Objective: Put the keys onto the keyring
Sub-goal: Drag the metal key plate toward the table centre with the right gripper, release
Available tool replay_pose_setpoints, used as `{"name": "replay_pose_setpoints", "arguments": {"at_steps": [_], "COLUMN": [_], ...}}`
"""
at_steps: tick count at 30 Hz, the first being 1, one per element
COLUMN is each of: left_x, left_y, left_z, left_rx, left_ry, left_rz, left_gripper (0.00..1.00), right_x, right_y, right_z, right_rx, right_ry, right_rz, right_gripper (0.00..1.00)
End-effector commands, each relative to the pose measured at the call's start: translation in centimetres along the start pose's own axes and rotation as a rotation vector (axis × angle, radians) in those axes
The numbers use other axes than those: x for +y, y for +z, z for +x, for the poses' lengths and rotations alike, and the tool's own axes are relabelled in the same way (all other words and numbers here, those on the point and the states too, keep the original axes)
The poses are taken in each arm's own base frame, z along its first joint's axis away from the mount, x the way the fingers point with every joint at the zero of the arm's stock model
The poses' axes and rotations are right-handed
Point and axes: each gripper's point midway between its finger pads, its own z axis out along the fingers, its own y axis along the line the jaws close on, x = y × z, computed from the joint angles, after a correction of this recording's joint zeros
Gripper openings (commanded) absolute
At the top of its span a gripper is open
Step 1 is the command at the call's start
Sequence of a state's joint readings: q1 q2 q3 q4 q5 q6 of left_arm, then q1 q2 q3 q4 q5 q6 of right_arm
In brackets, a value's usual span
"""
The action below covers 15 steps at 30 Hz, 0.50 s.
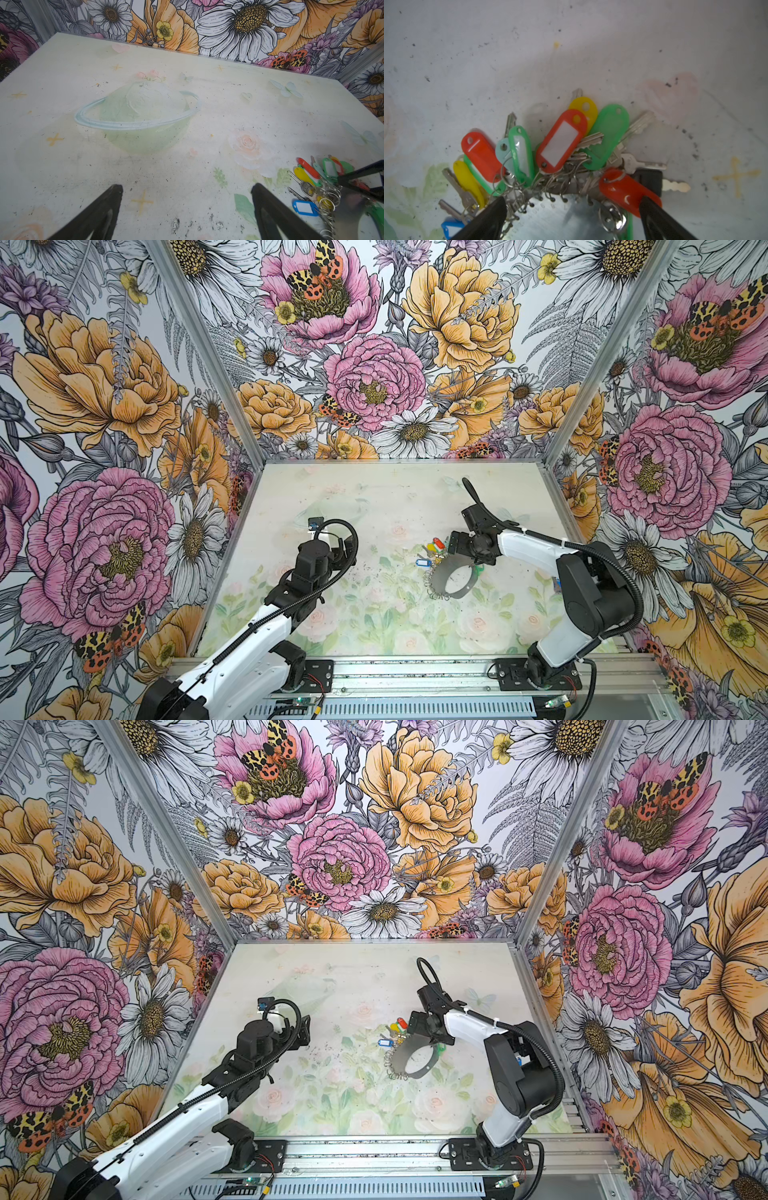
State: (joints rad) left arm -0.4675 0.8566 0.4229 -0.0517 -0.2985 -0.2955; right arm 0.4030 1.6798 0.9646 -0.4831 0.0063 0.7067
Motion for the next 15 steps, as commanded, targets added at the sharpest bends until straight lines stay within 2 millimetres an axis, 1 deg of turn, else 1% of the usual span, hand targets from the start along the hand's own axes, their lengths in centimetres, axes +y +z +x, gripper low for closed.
{"name": "replay_pose_setpoints", "arguments": {"at_steps": [1, 3, 6, 11, 13, 15], "left_x": [-0.3, -0.2, -0.1, -0.1, 0.0, 0.0], "left_y": [-0.2, -0.2, -0.2, -0.2, -0.3, -0.4], "left_z": [-1.3, -1.3, -1.4, -1.4, -1.4, -1.5], "left_rx": [-0.047, -0.047, -0.048, -0.05, -0.052, -0.057], "left_ry": [-0.002, -0.001, 0.001, 0.0, -0.001, -0.004], "left_rz": [0.0, -0.004, -0.007, -0.01, -0.011, -0.013], "left_gripper": [0.99, 0.99, 0.99, 0.99, 0.99, 0.99], "right_x": [3.0, 4.6, 8.0, 13.9, 16.0, 17.6], "right_y": [1.7, 2.3, 3.0, 3.1, 3.1, 2.8], "right_z": [1.2, 1.7, 3.1, 5.1, 5.6, 5.6], "right_rx": [0.058, 0.074, 0.106, 0.127, 0.135, 0.134], "right_ry": [-0.037, -0.066, -0.115, -0.21, -0.241, -0.273], "right_rz": [-0.057, -0.07, -0.116, -0.197, -0.231, -0.264], "right_gripper": [0.98, 0.94, 0.9, 0.89, 0.88, 0.88]}}
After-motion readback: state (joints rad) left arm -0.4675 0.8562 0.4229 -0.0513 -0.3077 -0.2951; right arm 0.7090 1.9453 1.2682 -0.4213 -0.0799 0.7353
